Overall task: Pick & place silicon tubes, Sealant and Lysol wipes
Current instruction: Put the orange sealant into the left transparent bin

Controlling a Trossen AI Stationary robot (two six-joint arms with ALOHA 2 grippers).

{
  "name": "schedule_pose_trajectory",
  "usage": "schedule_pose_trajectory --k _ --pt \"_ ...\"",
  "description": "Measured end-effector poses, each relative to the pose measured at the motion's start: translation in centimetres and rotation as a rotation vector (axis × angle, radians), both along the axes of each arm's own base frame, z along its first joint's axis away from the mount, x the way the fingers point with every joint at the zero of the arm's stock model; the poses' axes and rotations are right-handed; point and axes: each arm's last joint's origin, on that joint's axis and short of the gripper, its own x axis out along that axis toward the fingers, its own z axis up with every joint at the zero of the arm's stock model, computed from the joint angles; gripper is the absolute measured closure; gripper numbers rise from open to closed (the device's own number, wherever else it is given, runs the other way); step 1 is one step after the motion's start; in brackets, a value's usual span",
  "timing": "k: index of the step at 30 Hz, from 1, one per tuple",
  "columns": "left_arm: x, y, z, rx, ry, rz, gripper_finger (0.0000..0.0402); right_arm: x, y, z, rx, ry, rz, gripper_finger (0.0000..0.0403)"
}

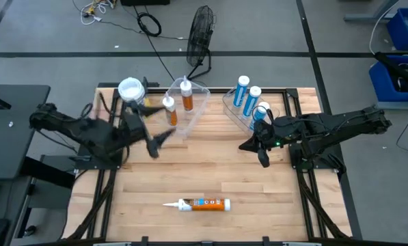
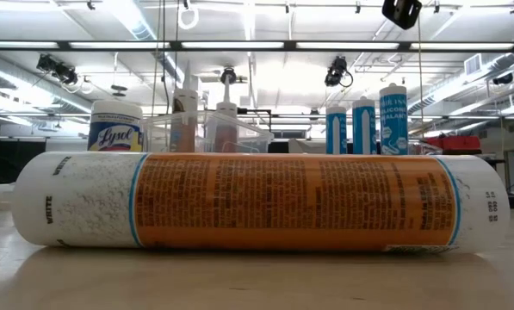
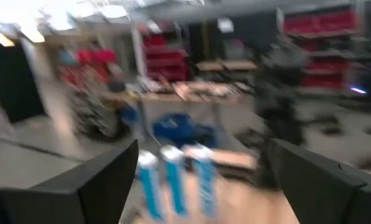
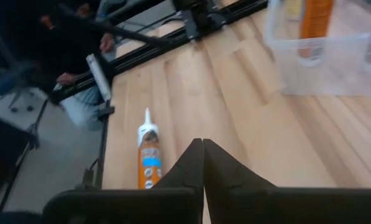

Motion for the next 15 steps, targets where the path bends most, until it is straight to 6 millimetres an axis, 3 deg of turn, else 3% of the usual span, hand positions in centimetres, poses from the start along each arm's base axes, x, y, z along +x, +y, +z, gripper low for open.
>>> schedule_pose_trajectory --k 6,15 --pt "2.1 -4.3 -2.1 -0.207 0.127 -0.132 0.0063 0.0 0.3 -0.1 0.007 0.007 0.110 0.0364" --pt "5.1 -10.8 -8.2 -0.594 0.287 -0.300 0.0096 1.3 2.0 -1.4 0.041 0.079 0.256 0.0259"
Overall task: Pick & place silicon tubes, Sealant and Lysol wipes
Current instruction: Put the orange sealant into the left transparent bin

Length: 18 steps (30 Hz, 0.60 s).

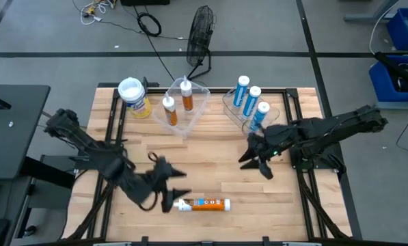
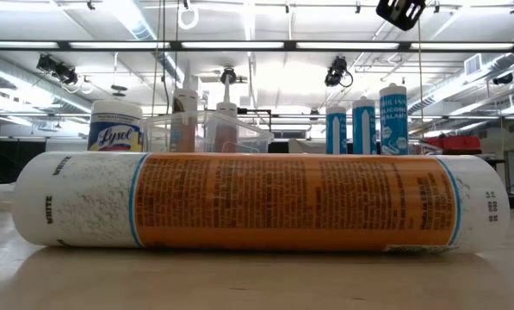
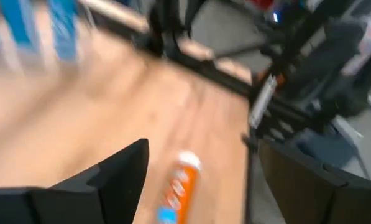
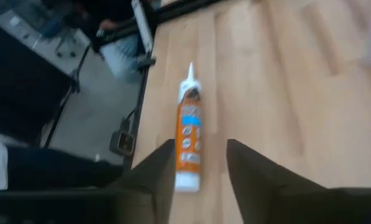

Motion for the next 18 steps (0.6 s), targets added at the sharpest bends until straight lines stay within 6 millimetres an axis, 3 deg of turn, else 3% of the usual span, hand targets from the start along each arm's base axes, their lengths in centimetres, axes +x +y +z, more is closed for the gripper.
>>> schedule_pose_trajectory --k 9,18 --pt "0.0 -3.2 -6.4 -0.144 0.417 -0.086 0.0099 3.5 4.7 -4.1 0.054 0.145 0.076 0.0163" --pt "-1.7 -4.3 -9.6 0.003 0.684 -0.138 0.0099 6.5 7.6 -10.1 0.134 0.396 0.014 0.0112"
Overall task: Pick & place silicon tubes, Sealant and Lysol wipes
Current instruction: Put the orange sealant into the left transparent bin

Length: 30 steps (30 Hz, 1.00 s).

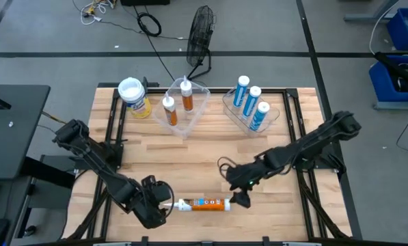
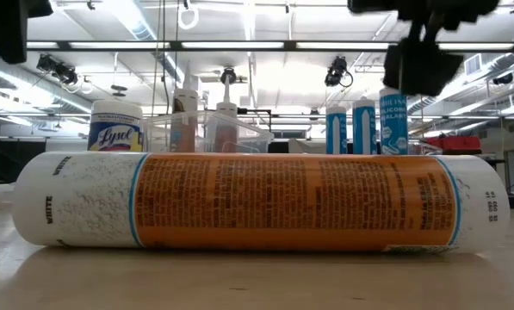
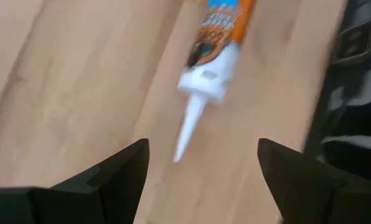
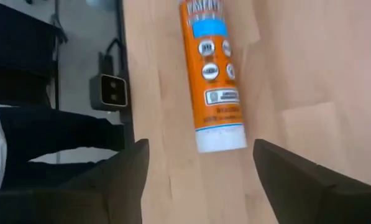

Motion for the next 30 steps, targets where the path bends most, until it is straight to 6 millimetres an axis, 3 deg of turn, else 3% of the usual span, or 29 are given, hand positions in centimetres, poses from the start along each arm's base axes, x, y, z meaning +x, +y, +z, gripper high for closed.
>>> schedule_pose_trajectory --k 6,9,19,30 --pt "-0.8 -0.1 -0.4 0.058 0.016 -0.009 0.0099 1.3 1.5 -3.8 0.010 0.113 -0.044 0.0096" --pt "-1.1 -0.3 -0.4 0.072 0.015 -0.020 0.0099 2.0 2.2 -4.8 0.044 0.103 -0.067 0.0096" --pt "-1.1 -0.2 -0.4 0.118 0.016 -0.081 0.0099 3.1 3.0 -6.1 -0.024 -0.013 -0.110 0.0096" --pt "-1.0 -0.1 -0.4 0.120 0.022 -0.070 0.0099 3.0 3.3 -6.6 -0.122 -0.054 -0.031 0.0097"
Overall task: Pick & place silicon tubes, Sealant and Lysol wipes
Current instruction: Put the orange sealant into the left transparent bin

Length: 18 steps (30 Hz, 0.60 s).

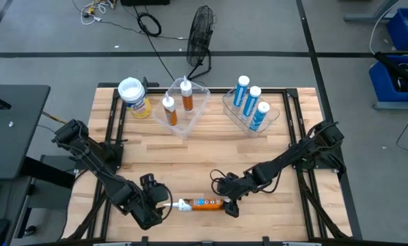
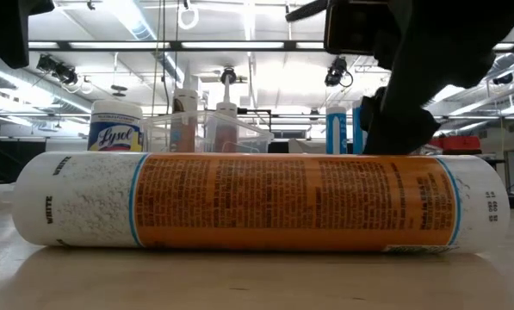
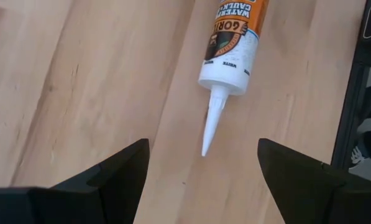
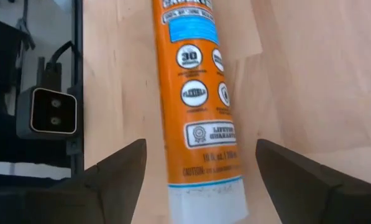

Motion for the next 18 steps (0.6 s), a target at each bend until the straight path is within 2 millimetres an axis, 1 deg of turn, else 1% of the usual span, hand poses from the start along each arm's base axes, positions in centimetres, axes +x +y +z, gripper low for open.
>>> schedule_pose_trajectory --k 7,12,18 --pt "0.2 0.2 0.0 -0.010 -0.001 0.028 0.0099 -0.1 -0.1 -0.1 -0.083 -0.022 0.037 0.0097" --pt "0.5 0.5 0.0 -0.012 -0.002 0.046 0.0099 0.0 0.0 -0.9 -0.085 -0.006 0.078 0.0097" --pt "0.8 0.8 0.0 -0.015 -0.002 0.061 0.0099 0.1 0.2 -2.3 -0.081 0.040 0.092 0.0097"
